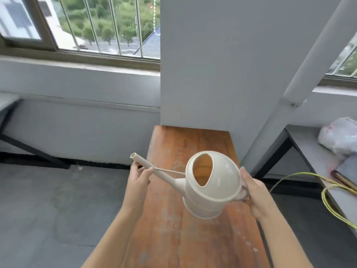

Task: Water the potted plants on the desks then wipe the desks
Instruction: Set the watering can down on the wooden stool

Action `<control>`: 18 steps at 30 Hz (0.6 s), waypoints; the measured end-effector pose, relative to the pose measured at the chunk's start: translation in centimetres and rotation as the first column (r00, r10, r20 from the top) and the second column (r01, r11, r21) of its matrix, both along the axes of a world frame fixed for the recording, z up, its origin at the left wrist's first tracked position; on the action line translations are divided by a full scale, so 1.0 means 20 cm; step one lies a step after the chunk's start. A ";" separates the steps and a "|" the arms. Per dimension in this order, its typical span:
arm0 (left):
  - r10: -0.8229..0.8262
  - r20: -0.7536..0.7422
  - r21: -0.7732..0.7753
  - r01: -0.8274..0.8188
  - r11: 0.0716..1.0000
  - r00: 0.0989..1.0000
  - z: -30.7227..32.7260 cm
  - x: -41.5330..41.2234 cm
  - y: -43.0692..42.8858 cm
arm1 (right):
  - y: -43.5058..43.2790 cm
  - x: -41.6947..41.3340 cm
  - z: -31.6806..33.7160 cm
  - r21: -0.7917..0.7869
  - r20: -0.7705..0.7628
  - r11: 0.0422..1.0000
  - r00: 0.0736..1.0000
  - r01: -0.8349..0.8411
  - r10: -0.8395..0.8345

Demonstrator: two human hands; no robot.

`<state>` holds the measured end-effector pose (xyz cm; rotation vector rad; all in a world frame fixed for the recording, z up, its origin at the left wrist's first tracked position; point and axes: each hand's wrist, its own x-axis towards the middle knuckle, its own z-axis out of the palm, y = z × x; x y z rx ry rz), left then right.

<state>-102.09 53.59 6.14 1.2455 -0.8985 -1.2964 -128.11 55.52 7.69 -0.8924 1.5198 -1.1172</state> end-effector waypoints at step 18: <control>0.218 -0.032 0.221 -0.205 0.954 0.976 -0.19 -0.33 -1.25 | -1.46 -0.24 -0.29 0.045 -0.019 0.997 0.998 0.056 -0.055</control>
